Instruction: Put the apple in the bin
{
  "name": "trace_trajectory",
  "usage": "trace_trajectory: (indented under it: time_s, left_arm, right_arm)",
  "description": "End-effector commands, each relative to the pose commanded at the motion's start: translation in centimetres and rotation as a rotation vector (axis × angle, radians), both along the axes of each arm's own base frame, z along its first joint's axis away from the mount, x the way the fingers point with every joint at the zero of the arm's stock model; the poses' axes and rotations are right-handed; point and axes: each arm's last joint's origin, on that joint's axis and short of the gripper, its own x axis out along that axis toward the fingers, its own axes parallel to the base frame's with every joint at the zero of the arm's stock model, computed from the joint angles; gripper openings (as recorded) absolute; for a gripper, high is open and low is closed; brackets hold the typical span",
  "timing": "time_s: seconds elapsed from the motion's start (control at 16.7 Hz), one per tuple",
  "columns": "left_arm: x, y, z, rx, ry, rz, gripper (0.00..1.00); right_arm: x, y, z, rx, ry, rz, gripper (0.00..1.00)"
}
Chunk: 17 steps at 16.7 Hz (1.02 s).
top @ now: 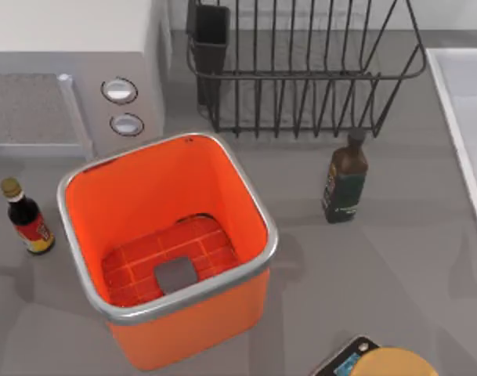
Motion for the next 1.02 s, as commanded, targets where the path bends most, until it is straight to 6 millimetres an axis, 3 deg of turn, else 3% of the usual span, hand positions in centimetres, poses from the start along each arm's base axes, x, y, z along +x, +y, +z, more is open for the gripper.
trace_trajectory:
  time_s: [0.18, 0.6, 1.02]
  left_arm:
    - [1.0, 0.6, -0.7, -0.011, 0.051, -0.006, 1.0]
    - [0.9, 0.5, -1.0, -0.011, 0.054, -0.009, 1.0]
    - [-0.1, 0.8, -5.3, -0.01, 0.05, -0.005, 1.0]
  right_arm:
    - [0.0, 0.0, 0.0, 0.0, 0.0, 0.0, 1.0]
    - [0.0, 0.0, 0.0, 0.0, 0.0, 0.0, 1.0]
    - [0.0, 0.0, 0.0, 0.0, 0.0, 0.0, 1.0]
